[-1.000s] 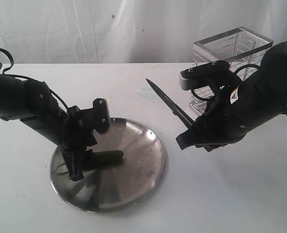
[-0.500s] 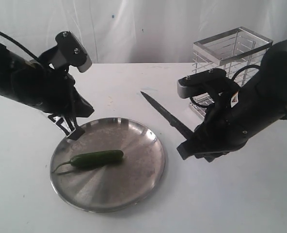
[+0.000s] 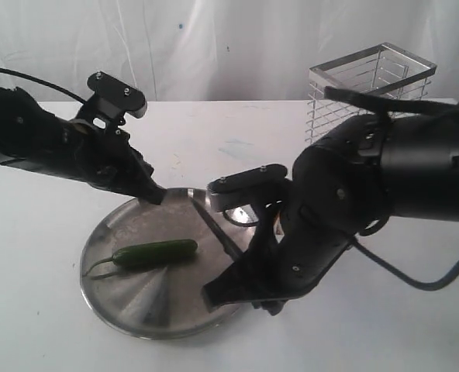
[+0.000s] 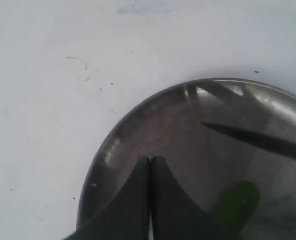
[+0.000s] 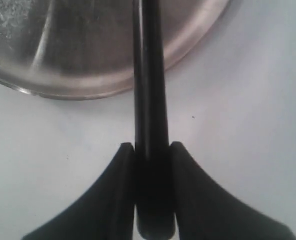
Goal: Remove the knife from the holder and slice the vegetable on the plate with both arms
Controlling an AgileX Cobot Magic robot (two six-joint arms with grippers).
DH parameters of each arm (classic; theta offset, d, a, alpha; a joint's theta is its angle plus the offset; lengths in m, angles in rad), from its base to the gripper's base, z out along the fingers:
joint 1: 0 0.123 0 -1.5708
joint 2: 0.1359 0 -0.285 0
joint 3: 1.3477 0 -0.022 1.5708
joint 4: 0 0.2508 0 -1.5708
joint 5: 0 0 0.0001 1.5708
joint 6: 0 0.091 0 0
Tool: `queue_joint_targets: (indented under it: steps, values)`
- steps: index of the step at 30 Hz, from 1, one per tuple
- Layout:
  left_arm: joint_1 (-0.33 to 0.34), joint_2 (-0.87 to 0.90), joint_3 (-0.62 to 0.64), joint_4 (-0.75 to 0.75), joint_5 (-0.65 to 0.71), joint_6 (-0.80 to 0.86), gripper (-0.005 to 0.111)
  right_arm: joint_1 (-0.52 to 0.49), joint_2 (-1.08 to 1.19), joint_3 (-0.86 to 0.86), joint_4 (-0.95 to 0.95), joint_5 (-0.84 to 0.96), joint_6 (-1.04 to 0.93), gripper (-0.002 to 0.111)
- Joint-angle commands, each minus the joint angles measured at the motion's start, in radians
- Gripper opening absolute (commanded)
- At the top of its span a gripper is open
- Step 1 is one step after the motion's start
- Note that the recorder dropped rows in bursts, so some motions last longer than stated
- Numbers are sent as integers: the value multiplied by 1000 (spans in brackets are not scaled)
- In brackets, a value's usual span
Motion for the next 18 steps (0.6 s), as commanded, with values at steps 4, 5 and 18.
queue_joint_targets:
  steps: [4,5,18]
  values:
    - [2,11,34,13,-204,-73,0,42,43,-25,-37,-49,81,0]
    - [2,11,44,35,-240,-90,0,42,48,-25,-51,-47,89,0]
    - [2,4,-228,192,674,-174,0,42,55,-23,-105,-127,128,0]
